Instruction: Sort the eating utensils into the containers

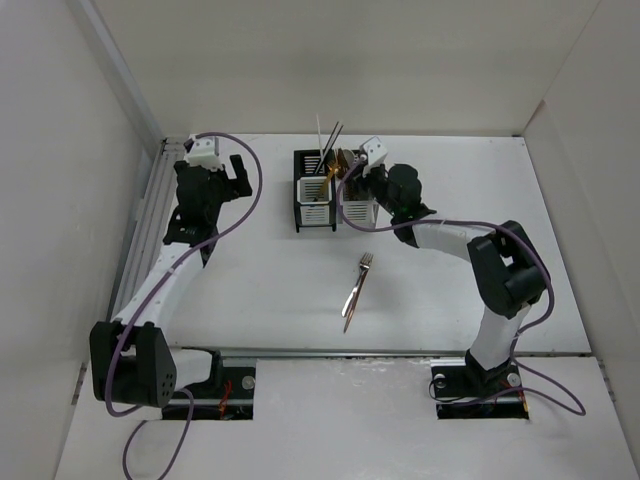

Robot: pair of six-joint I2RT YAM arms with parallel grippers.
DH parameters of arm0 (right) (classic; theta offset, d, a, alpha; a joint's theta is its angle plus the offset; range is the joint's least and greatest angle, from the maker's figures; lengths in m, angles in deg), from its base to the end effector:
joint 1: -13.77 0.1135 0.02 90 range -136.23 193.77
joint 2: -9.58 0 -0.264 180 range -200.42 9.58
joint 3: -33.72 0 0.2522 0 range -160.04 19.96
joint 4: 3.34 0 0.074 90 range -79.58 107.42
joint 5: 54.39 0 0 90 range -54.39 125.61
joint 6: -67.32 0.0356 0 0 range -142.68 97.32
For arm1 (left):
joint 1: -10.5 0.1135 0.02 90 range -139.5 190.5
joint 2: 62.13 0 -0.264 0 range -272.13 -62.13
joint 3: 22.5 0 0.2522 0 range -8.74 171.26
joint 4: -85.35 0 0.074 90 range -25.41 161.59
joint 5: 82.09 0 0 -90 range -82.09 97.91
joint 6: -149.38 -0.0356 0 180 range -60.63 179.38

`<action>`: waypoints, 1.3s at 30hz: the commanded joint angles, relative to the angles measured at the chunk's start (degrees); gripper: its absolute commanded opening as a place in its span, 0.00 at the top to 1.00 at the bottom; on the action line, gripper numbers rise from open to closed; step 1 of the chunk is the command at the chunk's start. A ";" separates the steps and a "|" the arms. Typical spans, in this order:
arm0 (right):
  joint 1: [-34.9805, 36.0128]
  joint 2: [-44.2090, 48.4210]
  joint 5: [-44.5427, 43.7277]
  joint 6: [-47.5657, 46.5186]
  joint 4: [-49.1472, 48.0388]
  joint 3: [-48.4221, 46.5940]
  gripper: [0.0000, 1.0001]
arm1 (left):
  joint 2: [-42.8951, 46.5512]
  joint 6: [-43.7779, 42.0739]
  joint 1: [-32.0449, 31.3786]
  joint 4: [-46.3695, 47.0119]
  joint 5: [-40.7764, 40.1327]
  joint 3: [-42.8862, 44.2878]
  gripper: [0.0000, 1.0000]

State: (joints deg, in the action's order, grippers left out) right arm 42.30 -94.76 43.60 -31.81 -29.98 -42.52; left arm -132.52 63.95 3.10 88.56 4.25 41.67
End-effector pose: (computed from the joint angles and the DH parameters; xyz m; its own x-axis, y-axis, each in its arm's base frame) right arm 0.3641 0.2036 0.2477 0.0723 -0.1395 -0.9876 -0.5911 0.7916 -0.1551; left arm 0.2894 -0.0353 0.3291 -0.0571 -0.0728 -0.9957 0.0610 0.9952 -0.0762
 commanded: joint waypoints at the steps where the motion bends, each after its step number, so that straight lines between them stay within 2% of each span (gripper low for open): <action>1: 0.03 2.55 1.06 0.34 -0.21 0.34 0.50 | 3.15 -0.54 0.19 3.07 0.50 0.39 0.10; 7: 1.26 7.12 0.54 0.86 1.82 2.18 0.40 | 5.87 -0.54 0.19 3.07 1.02 -0.75 0.10; 10: 4.41 12.91 -5.14 0.86 7.16 2.71 0.33 | 7.36 -0.54 0.19 3.07 1.02 -1.28 0.10; 11: 5.38 15.80 -7.79 1.47 13.62 2.19 0.28 | 8.33 -0.54 0.19 2.55 1.02 -1.89 0.10; 14: 9.25 17.67 -21.23 11.64 28.66 -1.31 0.27 | 9.82 -0.01 0.19 2.54 1.55 -3.30 0.10; 15: 10.04 18.20 -23.17 18.90 39.94 -2.11 0.27 | 10.88 -0.01 0.19 2.54 1.55 -3.30 0.10; 17: 12.14 16.80 -25.12 25.18 50.28 -4.04 0.32 | 11.94 -0.01 0.19 2.54 2.07 -4.96 0.10; 18: 12.86 14.53 -25.13 27.91 59.30 -4.66 0.44 | 12.90 -0.01 -0.33 2.54 2.08 -5.50 0.10; 21: 16.63 11.35 -27.05 33.20 67.71 -5.37 0.71 | 14.84 -0.01 -0.94 3.76 2.08 -8.12 0.10; 22: 17.60 10.13 -27.84 35.38 71.39 -5.37 0.71 | 16.15 -0.97 -2.34 3.77 1.56 -8.83 0.10; 24: 18.92 10.12 -26.98 37.33 73.44 -4.85 0.71 | 17.47 -1.68 -3.76 3.77 0.24 -10.59 0.10; 27: 18.93 10.12 -24.87 40.32 73.98 -2.05 0.58 | 18.89 -2.21 -4.82 3.25 0.23 -11.91 0.10; 29: 18.93 10.12 -23.38 41.38 74.50 -1.51 0.55 | 19.58 -1.60 -4.82 3.24 0.23 -12.53 0.10; 31: 18.93 9.59 -21.27 41.38 73.45 -0.80 0.55 | 19.59 -1.59 -4.82 3.24 0.23 -13.05 0.10; 36: 19.54 6.08 -20.12 41.91 72.31 -1.41 0.67 | 20.12 -1.59 -4.82 3.24 0.85 -13.59 0.08; 39: 19.54 5.19 -18.72 41.30 71.78 -2.03 0.70 | 20.64 -1.59 -4.82 3.24 0.85 -13.59 0.08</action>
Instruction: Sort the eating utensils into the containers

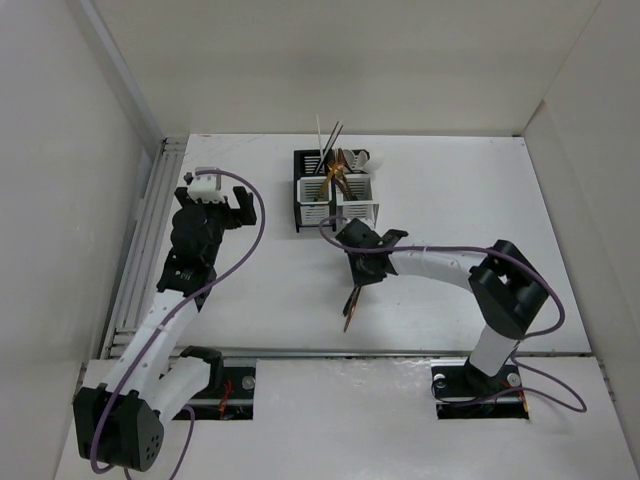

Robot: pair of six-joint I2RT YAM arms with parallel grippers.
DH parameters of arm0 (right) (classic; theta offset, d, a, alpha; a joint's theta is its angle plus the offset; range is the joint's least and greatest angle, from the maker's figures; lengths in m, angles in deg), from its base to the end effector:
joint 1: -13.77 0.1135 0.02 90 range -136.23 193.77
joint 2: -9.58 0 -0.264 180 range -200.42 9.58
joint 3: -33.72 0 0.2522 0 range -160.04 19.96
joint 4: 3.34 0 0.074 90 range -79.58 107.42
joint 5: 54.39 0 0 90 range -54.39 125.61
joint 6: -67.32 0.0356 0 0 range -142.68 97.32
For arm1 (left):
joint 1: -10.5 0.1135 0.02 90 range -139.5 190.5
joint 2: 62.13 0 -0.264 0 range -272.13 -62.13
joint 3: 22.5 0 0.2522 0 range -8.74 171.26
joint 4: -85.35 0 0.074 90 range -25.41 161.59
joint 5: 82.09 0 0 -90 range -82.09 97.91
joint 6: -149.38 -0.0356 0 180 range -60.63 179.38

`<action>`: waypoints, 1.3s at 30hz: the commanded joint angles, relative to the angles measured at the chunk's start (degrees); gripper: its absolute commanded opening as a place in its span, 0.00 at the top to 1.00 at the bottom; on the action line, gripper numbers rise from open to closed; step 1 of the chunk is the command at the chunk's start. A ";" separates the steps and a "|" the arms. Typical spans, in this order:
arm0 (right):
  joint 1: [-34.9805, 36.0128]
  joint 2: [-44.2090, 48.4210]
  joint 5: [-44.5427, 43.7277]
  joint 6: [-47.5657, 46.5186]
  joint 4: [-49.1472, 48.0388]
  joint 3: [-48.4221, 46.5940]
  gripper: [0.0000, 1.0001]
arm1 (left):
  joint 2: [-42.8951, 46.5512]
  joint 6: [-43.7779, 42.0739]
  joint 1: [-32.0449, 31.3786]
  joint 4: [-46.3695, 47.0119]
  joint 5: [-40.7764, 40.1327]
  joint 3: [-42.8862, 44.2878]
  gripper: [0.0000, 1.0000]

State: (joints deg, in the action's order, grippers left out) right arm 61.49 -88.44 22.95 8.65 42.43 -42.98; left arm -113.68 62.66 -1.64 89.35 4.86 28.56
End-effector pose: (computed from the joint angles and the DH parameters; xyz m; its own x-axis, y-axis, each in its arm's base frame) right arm 0.2305 0.2419 0.1831 -0.8748 -0.2080 -0.4375 -0.2454 0.9690 0.0300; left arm 0.2129 -0.0439 0.3248 0.0507 -0.0693 -0.9963 0.1612 0.9851 -0.0604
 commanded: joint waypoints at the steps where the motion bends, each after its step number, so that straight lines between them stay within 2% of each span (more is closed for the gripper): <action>1: 0.35 -1.82 1.94 0.84 -0.63 -1.57 0.70 | 1.80 -0.30 -0.08 2.46 0.24 -0.47 0.08; 10: 0.35 -4.99 2.47 -0.22 -1.16 -3.24 0.70 | 2.33 -0.30 -0.08 1.40 0.24 -1.00 0.08; 18: 0.35 -1.04 -2.97 0.48 1.74 -3.77 0.70 | 2.33 -0.83 -0.08 1.40 -0.38 -1.00 0.08; 25: 0.35 -4.10 3.87 -1.80 2.36 -5.45 0.62 | 2.33 -0.83 -0.08 1.40 -0.38 -1.53 0.07; 29: 0.35 -2.88 4.40 -1.80 2.88 -4.12 0.56 | 2.86 -1.36 -0.08 1.40 -0.91 -2.14 0.07; 39: 3.07 0.02 3.79 1.09 6.93 -1.67 0.54 | 3.91 -1.36 -0.08 1.93 -0.91 -3.90 0.07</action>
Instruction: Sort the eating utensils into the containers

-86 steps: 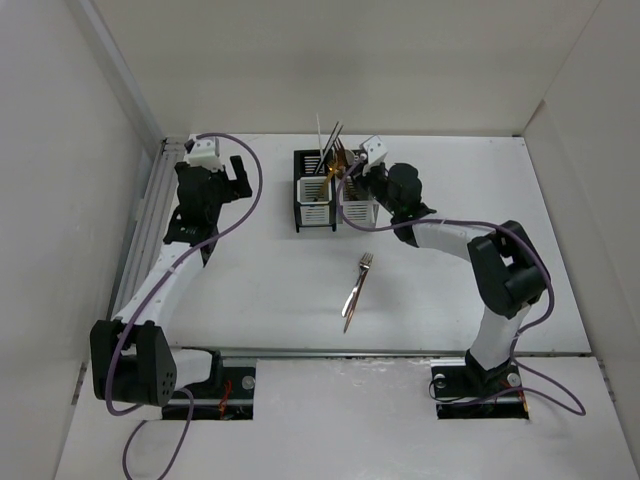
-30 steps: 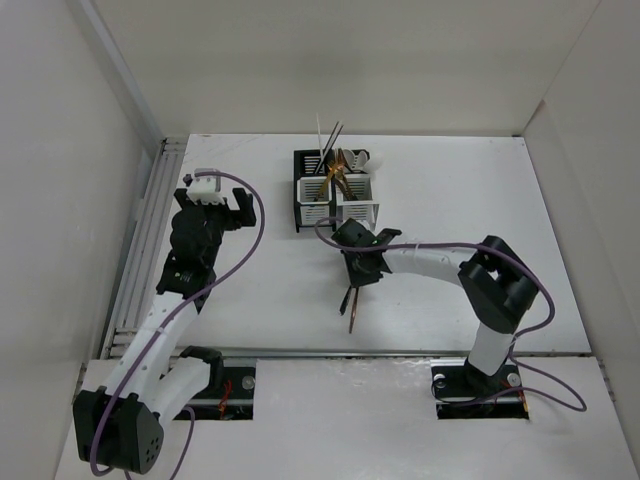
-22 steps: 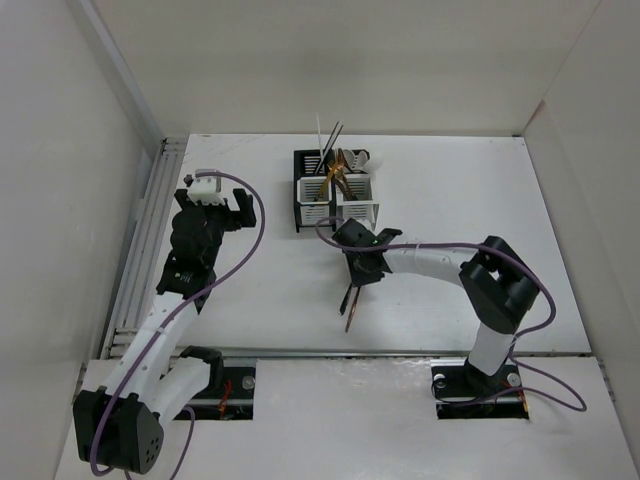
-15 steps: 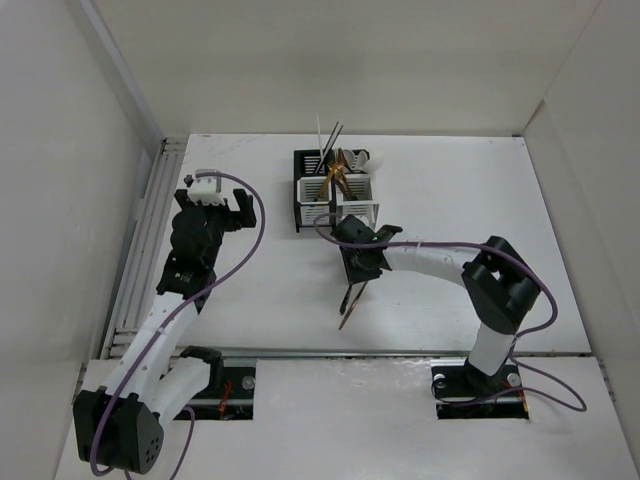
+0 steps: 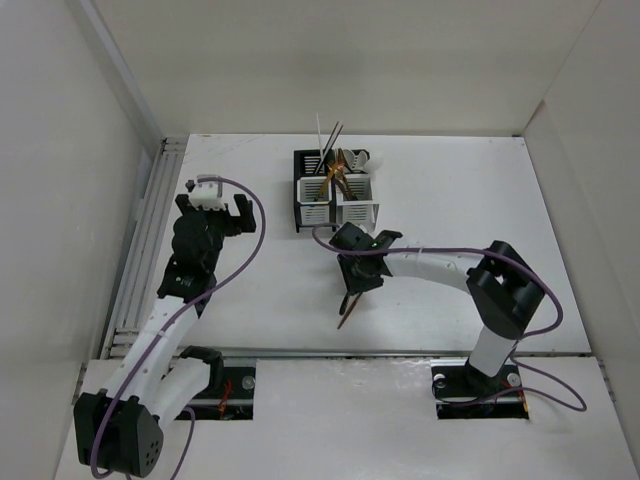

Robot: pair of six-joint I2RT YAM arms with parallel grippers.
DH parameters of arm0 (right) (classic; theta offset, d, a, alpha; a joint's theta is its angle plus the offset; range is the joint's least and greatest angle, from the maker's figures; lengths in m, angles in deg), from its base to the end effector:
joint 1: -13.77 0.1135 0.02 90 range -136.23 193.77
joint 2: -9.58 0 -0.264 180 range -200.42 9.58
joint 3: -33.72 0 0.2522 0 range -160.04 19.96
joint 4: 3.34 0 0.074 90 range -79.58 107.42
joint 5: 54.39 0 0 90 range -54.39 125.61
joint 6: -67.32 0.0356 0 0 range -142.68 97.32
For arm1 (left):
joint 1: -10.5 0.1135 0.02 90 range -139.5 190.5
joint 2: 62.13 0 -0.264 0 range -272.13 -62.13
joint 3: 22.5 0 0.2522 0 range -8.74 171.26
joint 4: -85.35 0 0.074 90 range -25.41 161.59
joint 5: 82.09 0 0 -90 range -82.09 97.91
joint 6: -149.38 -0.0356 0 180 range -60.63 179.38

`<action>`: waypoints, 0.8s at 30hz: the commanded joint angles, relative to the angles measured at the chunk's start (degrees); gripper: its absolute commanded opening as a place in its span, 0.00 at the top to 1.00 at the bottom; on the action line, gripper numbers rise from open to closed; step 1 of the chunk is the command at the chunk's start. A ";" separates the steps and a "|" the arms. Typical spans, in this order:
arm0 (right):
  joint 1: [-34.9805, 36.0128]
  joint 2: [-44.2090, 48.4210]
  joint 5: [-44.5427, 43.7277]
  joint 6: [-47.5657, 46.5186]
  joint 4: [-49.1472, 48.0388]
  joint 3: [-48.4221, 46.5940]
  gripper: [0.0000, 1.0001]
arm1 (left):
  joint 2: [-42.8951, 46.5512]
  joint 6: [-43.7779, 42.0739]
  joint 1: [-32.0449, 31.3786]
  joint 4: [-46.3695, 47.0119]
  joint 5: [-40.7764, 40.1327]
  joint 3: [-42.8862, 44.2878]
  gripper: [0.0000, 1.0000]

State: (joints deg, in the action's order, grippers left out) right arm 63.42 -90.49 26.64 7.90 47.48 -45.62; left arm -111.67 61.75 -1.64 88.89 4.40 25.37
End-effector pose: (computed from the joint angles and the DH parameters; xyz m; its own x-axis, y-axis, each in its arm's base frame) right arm 0.2222 0.2529 0.1806 -0.8955 -0.2779 -0.3477 -0.3081 0.9507 0.0337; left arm 0.2060 -0.0421 0.3106 0.0257 -0.0477 -0.9985 0.1513 0.9875 -0.0433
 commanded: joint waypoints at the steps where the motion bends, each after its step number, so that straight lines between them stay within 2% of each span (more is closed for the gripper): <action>1: 1.15 2.07 0.10 1.84 1.88 1.59 0.54 | 1.90 -0.44 -0.08 2.39 -0.45 -0.71 0.07; 16: 1.15 1.28 1.33 1.49 -3.22 6.78 0.56 | 3.48 0.08 -0.08 0.45 -0.97 -0.71 0.07; 24: 1.15 5.06 4.05 2.02 -3.57 13.46 0.65 | 3.48 -0.43 -0.08 -0.07 -0.97 0.34 0.07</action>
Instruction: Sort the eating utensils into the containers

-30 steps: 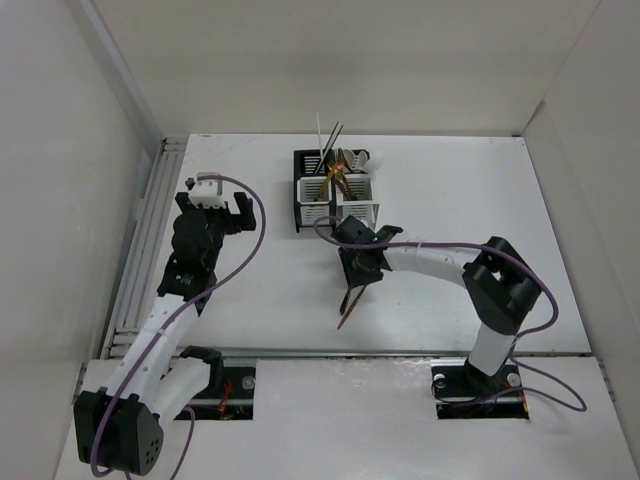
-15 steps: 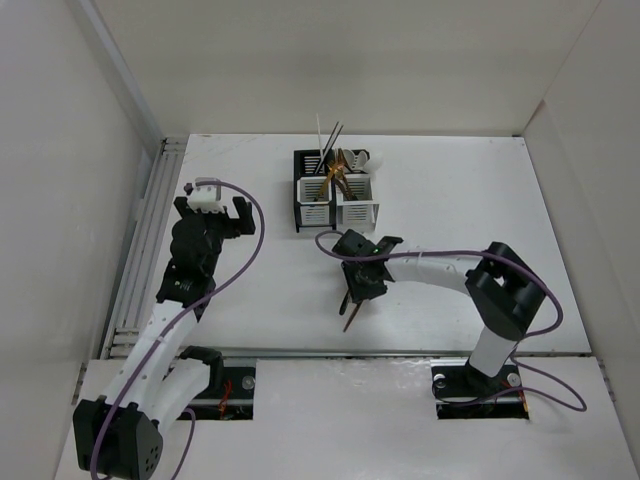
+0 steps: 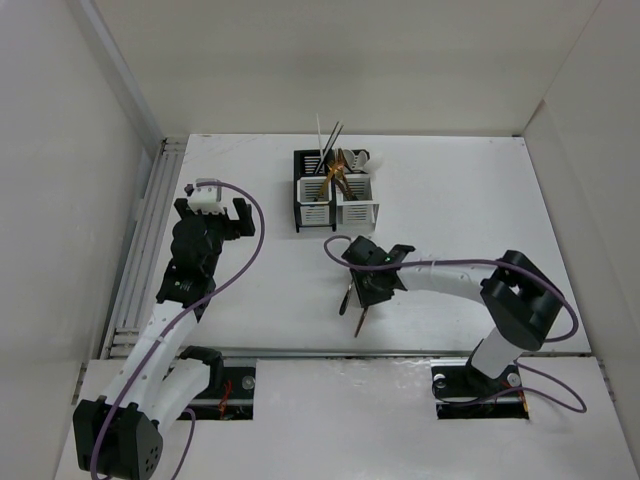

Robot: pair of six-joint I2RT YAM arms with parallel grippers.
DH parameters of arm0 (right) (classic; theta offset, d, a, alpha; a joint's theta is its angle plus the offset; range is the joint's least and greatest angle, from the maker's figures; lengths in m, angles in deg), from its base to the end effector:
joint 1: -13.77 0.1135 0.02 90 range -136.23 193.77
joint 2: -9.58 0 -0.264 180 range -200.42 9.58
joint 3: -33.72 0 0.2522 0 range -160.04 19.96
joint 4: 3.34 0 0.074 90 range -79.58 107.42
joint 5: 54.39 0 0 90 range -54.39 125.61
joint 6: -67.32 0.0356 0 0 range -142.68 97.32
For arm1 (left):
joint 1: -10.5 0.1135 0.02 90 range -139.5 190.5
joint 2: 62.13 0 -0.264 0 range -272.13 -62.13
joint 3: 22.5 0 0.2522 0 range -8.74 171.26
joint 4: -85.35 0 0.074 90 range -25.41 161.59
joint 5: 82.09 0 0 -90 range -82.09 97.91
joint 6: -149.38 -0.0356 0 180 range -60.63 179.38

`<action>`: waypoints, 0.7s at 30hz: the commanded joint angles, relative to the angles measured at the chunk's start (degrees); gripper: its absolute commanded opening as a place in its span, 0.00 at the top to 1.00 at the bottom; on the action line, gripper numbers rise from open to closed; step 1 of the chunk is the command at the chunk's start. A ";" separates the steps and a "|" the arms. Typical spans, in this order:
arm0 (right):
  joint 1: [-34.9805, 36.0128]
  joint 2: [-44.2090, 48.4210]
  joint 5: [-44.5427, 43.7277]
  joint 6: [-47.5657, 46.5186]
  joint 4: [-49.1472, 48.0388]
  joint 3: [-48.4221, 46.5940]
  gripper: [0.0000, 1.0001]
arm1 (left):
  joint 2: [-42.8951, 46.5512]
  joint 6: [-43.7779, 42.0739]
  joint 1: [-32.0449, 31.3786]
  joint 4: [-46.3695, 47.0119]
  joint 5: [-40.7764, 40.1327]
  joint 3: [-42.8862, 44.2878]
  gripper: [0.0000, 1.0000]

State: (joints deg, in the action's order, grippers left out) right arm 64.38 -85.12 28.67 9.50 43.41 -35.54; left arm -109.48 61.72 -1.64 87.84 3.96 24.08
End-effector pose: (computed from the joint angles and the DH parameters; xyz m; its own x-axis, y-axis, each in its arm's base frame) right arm 0.1955 0.2313 0.1642 -0.9075 -0.2721 -0.3201 -0.3077 0.9492 0.0655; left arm 0.1988 -0.0402 0.3076 0.0235 -0.0467 -0.9986 0.1436 0.9887 -0.0429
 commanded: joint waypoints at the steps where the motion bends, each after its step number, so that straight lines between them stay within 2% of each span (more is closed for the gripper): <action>1: 0.19 0.29 2.02 0.42 0.49 3.91 0.65 | 1.30 -0.42 -0.08 0.98 -0.54 1.63 0.07; 6: 0.19 1.35 2.63 -1.42 0.49 5.58 0.65 | 0.78 -0.42 -0.08 0.98 -0.54 2.16 0.07; 9: 0.19 2.15 2.63 -2.92 0.49 6.29 0.72 | 0.77 -0.42 -0.08 0.98 -0.01 2.16 0.07; 11: 0.19 4.42 2.11 -4.40 -0.12 8.13 0.82 | 0.77 -0.42 -0.08 0.98 -0.01 2.69 0.07; 18: 0.19 3.91 0.61 -5.82 -0.12 8.22 0.83 | 0.77 -0.42 -0.08 0.98 -0.01 2.69 0.07; 21: 0.19 2.59 0.61 -5.82 -0.12 7.69 0.75 | 0.77 -0.42 -0.08 0.98 -0.01 2.69 0.07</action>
State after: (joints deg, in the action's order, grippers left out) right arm 64.38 -79.52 29.92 5.02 41.19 -29.12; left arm -109.50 61.72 -1.64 87.21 3.99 24.08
